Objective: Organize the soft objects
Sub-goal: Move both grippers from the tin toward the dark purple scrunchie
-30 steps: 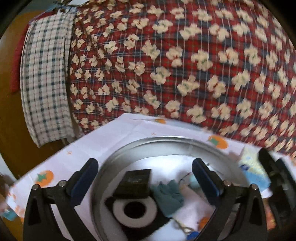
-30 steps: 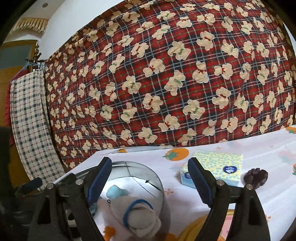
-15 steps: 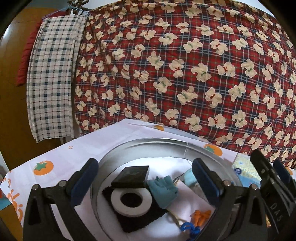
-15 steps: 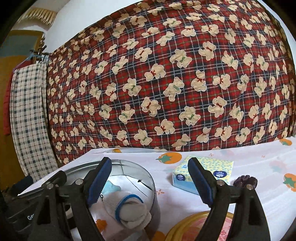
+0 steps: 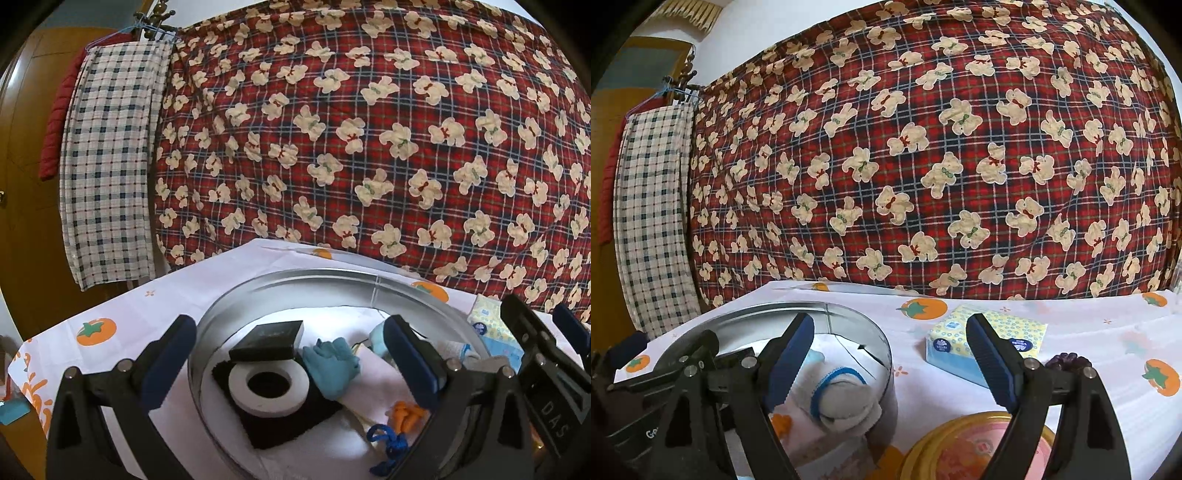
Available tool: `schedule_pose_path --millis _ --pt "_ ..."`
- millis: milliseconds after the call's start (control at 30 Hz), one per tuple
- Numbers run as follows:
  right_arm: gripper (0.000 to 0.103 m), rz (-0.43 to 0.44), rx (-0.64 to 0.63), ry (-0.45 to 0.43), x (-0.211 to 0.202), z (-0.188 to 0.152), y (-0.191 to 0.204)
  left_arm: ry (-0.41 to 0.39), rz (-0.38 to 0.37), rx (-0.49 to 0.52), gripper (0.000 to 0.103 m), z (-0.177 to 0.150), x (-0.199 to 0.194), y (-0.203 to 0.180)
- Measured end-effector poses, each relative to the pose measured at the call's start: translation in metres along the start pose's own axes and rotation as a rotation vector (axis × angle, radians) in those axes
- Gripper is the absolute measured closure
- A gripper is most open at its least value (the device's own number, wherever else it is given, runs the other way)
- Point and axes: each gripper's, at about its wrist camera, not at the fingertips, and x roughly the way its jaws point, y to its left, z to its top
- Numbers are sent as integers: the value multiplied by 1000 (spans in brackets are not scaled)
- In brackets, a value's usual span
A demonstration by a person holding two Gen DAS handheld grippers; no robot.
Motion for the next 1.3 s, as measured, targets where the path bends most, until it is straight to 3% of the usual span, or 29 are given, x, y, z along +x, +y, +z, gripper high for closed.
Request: schedule_pose_path --millis 633,1000,1300 --pt "17 -22 0 6 -26 -9 -24 -6 -5 69 1 -11 -26 -21" --pt "17 -45 55 -2 -47 -9 -61 18 -57 80 1 -18 -38 -42" --pt "17 -136 18 49 -56 -11 -109 31 -139 119 1 -26 -51 -71"
